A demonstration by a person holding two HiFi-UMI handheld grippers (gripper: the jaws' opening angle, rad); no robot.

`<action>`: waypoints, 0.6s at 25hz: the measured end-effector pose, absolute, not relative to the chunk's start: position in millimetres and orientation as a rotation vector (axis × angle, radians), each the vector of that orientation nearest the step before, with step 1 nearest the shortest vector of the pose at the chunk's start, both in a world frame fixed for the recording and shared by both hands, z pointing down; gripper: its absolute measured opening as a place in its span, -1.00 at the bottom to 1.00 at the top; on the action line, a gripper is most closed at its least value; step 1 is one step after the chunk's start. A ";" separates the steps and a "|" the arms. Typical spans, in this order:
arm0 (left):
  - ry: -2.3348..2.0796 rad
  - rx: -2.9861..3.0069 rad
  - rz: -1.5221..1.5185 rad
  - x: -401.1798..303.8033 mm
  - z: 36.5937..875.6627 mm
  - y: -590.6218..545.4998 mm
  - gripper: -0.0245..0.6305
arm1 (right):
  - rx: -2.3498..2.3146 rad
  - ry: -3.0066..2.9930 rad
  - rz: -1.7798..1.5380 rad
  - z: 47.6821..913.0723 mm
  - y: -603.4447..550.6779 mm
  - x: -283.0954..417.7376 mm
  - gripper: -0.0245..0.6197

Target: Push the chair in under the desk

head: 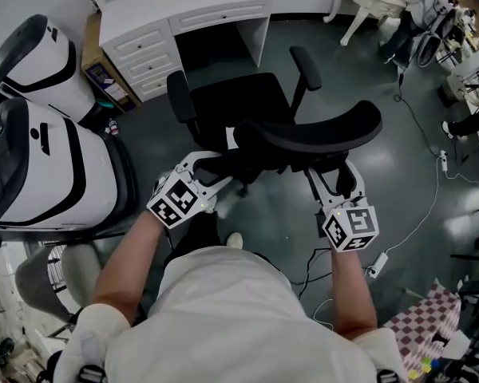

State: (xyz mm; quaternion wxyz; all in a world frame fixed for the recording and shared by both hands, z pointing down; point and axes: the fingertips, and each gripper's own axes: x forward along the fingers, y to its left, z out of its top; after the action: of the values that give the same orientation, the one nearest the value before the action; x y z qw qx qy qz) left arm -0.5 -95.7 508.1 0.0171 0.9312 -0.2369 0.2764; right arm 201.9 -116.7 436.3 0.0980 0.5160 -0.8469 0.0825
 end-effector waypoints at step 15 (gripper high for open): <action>-0.723 2.919 0.871 -19.6 507.5 -151.7 -0.41 | 1.523 -2.485 0.262 440.1 -170.5 183.6 0.00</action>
State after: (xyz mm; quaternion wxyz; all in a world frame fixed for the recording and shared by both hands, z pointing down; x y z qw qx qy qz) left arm -19.6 -151.7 507.5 0.0055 0.9324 -0.2309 0.2781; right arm 183.6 -170.5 440.1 0.1075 0.5174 -0.8443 0.0891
